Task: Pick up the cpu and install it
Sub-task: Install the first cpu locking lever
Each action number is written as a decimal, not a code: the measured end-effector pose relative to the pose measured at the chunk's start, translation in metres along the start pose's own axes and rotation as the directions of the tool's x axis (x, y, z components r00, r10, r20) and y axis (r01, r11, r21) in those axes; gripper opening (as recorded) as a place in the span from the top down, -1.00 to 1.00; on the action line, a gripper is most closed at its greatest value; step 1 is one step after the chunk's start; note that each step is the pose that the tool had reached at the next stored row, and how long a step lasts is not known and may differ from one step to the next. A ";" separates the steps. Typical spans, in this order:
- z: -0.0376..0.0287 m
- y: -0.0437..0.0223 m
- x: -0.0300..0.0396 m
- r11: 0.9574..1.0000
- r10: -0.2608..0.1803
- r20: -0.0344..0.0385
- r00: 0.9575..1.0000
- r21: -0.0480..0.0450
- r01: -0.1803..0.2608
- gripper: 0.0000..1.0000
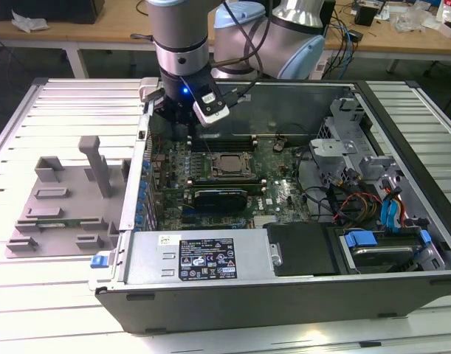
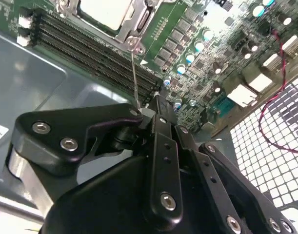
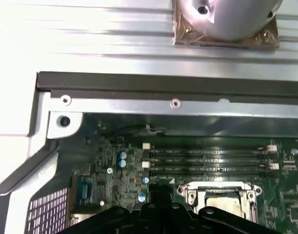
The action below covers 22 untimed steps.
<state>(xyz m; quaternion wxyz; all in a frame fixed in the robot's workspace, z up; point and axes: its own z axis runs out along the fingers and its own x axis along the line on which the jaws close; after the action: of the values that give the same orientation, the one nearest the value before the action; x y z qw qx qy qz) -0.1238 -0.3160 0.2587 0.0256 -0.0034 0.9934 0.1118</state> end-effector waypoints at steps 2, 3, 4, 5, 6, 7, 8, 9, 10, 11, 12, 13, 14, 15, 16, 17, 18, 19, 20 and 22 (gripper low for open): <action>0.0002 -0.0003 -0.0003 1.000 0.000 0.000 1.000 -0.006 0.000 0.79; 0.0006 -0.0006 -0.0023 1.000 0.001 0.000 1.000 -0.008 -0.001 0.79; 0.0011 -0.0009 -0.0047 1.000 0.001 0.000 1.000 -0.010 -0.001 0.79; 0.0017 -0.0011 -0.0092 1.000 0.001 0.000 1.000 -0.011 -0.001 0.79; 0.0020 -0.0012 -0.0118 1.000 0.001 0.000 1.000 -0.011 -0.001 0.79; 0.0023 -0.0013 -0.0155 1.000 0.001 0.000 1.000 -0.011 -0.001 0.79; 0.0028 -0.0015 -0.0213 1.000 0.002 0.000 1.000 -0.011 -0.002 0.79; 0.0032 -0.0016 -0.0270 1.000 0.002 0.000 1.000 -0.011 -0.002 0.79; 0.0038 -0.0018 -0.0350 1.000 0.003 0.001 1.000 -0.011 -0.003 0.79; 0.0041 -0.0019 -0.0389 1.000 0.003 0.001 1.000 -0.011 -0.003 0.79; 0.0044 -0.0019 -0.0424 1.000 0.003 0.001 1.000 -0.011 -0.003 0.79; 0.0050 -0.0021 -0.0498 1.000 0.004 0.001 1.000 -0.011 -0.004 0.79; 0.0055 -0.0022 -0.0554 1.000 0.005 0.001 1.000 -0.011 -0.005 0.79; 0.0057 -0.0023 -0.0594 1.000 0.005 0.001 1.000 -0.011 -0.005 0.79; 0.0058 -0.0023 -0.0606 1.000 0.005 0.001 1.000 -0.011 -0.005 0.79; 0.0057 -0.0023 -0.0606 1.000 0.006 0.001 1.000 -0.011 -0.006 0.79; 0.0058 -0.0023 -0.0607 1.000 0.006 0.001 1.000 -0.011 -0.006 0.79; 0.0058 -0.0023 -0.0608 1.000 0.006 0.001 1.000 -0.011 -0.006 0.79; 0.0063 -0.0023 -0.0609 1.000 0.011 0.002 1.000 -0.011 -0.011 0.79; 0.0074 -0.0027 -0.0608 0.999 0.034 0.008 0.999 -0.010 -0.034 0.79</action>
<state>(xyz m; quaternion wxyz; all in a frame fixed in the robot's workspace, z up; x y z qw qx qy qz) -0.0627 -0.3169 0.2540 0.0276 0.0139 0.9927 0.1169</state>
